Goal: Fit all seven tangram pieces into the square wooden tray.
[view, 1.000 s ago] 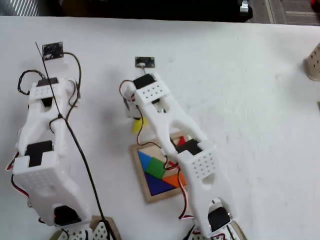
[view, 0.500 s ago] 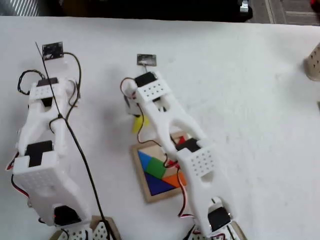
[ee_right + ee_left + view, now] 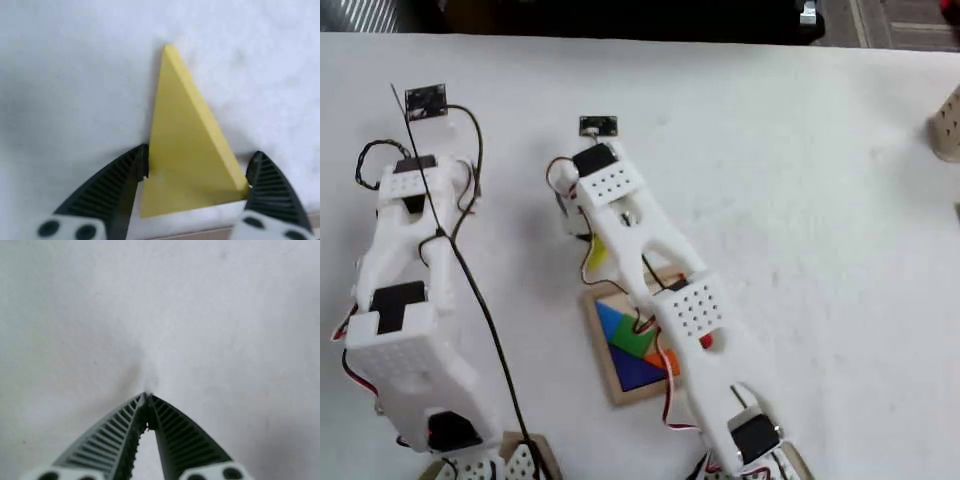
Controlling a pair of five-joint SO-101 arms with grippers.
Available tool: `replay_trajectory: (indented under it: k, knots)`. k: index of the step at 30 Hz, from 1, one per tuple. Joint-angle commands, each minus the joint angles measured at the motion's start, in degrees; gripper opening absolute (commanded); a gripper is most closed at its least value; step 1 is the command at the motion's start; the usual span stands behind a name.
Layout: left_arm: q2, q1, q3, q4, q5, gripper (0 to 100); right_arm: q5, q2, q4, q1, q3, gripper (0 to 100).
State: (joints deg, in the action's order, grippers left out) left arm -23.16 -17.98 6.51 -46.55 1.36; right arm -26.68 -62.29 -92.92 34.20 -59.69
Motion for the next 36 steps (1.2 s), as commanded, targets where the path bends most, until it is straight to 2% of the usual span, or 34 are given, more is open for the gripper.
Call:
replay_trajectory:
  k: [1,8,16,23,29,33,36]
  knots:
    - [0.3,0.3,-2.7,0.7,-0.7,3,0.7,-1.6,-2.4,0.6,-5.9,16.5]
    - [0.3,0.3,-2.7,0.7,-0.7,3,0.7,-4.2,-5.0,0.5,-13.1,13.7]
    - [0.3,0.3,-2.8,0.7,-0.7,3,3.2,-4.3,-4.8,0.5,-13.8,13.6]
    - [0.3,0.3,-2.8,0.7,-0.7,3,4.0,-3.9,-4.7,-0.6,-13.8,2.5]
    - [0.3,0.3,-2.8,0.7,-0.7,3,4.0,-3.0,-5.3,-3.6,-13.8,1.8]
    - [0.2,0.3,-3.1,0.8,-0.7,3,8.8,1.9,-5.9,-3.5,-10.5,1.7]
    - [0.2,0.3,-3.1,0.8,-0.7,3,11.3,8.8,-5.9,-2.9,-1.2,1.7]
